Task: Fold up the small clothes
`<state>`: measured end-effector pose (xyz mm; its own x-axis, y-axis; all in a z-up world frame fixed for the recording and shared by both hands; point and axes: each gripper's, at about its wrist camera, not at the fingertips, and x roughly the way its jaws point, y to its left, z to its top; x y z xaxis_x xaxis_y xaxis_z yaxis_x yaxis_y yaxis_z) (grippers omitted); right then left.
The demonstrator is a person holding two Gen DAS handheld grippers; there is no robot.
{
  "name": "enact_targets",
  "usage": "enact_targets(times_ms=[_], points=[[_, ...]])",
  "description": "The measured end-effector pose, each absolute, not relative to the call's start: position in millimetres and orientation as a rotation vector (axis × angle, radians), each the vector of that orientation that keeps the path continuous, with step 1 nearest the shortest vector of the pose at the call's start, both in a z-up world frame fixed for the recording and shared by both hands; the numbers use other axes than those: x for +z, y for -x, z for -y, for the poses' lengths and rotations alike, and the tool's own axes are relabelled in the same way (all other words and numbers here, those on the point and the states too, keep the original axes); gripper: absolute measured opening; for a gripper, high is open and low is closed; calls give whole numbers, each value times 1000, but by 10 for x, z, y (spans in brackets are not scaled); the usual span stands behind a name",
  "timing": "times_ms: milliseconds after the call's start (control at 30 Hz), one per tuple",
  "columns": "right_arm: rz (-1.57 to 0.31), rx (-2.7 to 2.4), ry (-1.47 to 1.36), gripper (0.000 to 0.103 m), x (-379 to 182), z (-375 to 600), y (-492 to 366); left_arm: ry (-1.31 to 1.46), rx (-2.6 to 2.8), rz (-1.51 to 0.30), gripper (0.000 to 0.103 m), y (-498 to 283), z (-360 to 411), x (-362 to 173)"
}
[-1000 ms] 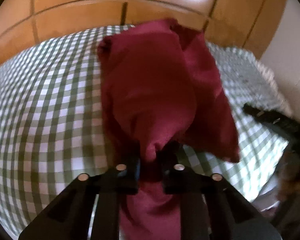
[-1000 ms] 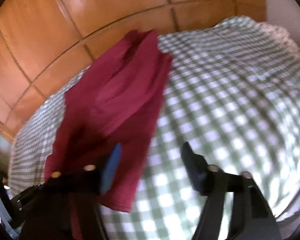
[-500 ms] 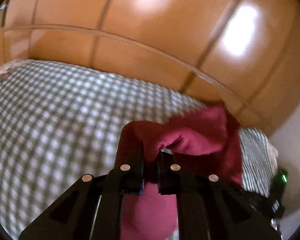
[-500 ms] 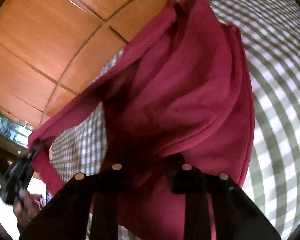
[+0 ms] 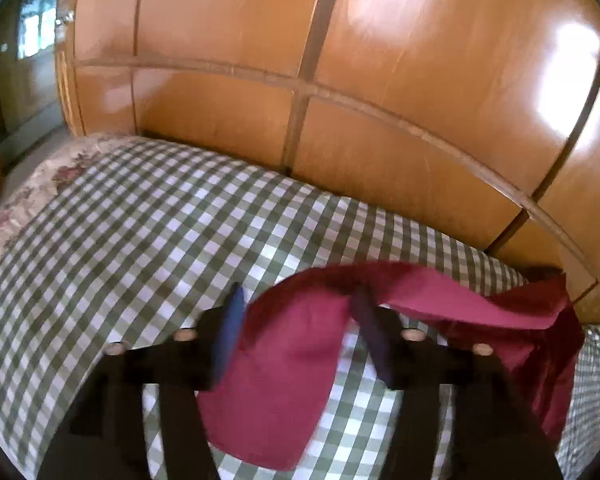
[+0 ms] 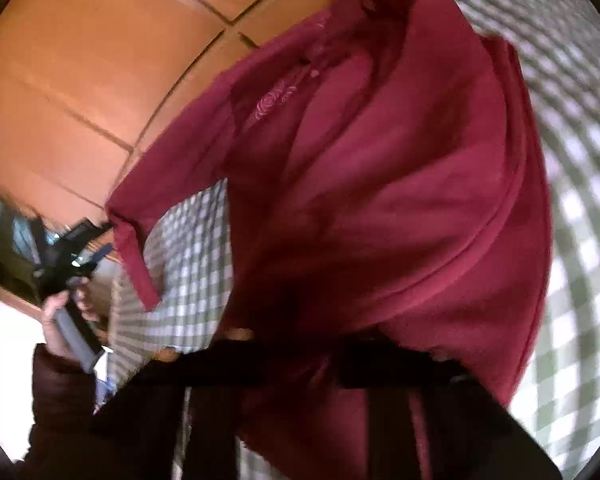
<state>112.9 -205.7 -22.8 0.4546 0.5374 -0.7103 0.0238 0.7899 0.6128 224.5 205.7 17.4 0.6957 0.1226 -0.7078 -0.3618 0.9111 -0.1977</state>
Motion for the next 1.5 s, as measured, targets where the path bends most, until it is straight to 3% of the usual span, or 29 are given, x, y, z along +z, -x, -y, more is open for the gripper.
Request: enact_targets(times_ms=[200, 367, 400, 467, 533, 600, 733, 867, 1033, 1133, 1167, 1200, 1267, 1500], points=[[-867, 162, -351, 6, 350, 2727, -989, 273, 170, -744, 59, -1848, -1899, 91], [-810, -199, -99, 7, 525, 3612, -1108, 340, 9, -779, 59, -1494, -1703, -29], [-827, -262, -91, 10, 503, 3819, -1179, 347, -43, -795, 59, -1420, -1611, -59], [-844, -337, -96, 43, 444, 4095, -1252, 340, -87, -800, 59, -1300, -1473, -103], [-852, -384, -161, 60, 390, 4338, -1233, 356, -162, -842, 59, -1210, -1316, -211], [-847, -372, -282, 63, 360, 4459, -1080, 375, -224, -896, 59, -1165, -1152, -350], [-874, -275, -306, 64, 319, 4204, -735, 432, -306, -993, 43, -1224, -898, -615], [-962, -10, -448, 65, 185, 3741, -301, 514, -379, -1046, 42, -1395, -617, -814], [-1125, 258, -613, 56, -206, 3088, -48, 677, -441, -1113, 42, -1646, -356, -1058], [-1172, 307, -644, 39, -376, 2796, -137, 709, -440, -1136, 14, -1701, -241, -1129], [-1185, 335, -649, 28, -409, 2713, -172, 709, -443, -1132, 8, -1700, -225, -1111], [-1199, 353, -626, 17, -420, 2598, -201, 698, -447, -1116, 6, -1679, -229, -1060], [-1202, 354, -603, 10, -393, 2530, -222, 684, -460, -1082, 3, -1629, -270, -913], [-1011, 340, -475, 8, 404, 3080, 134, 639, -525, -968, 3, -1234, -778, -187]])
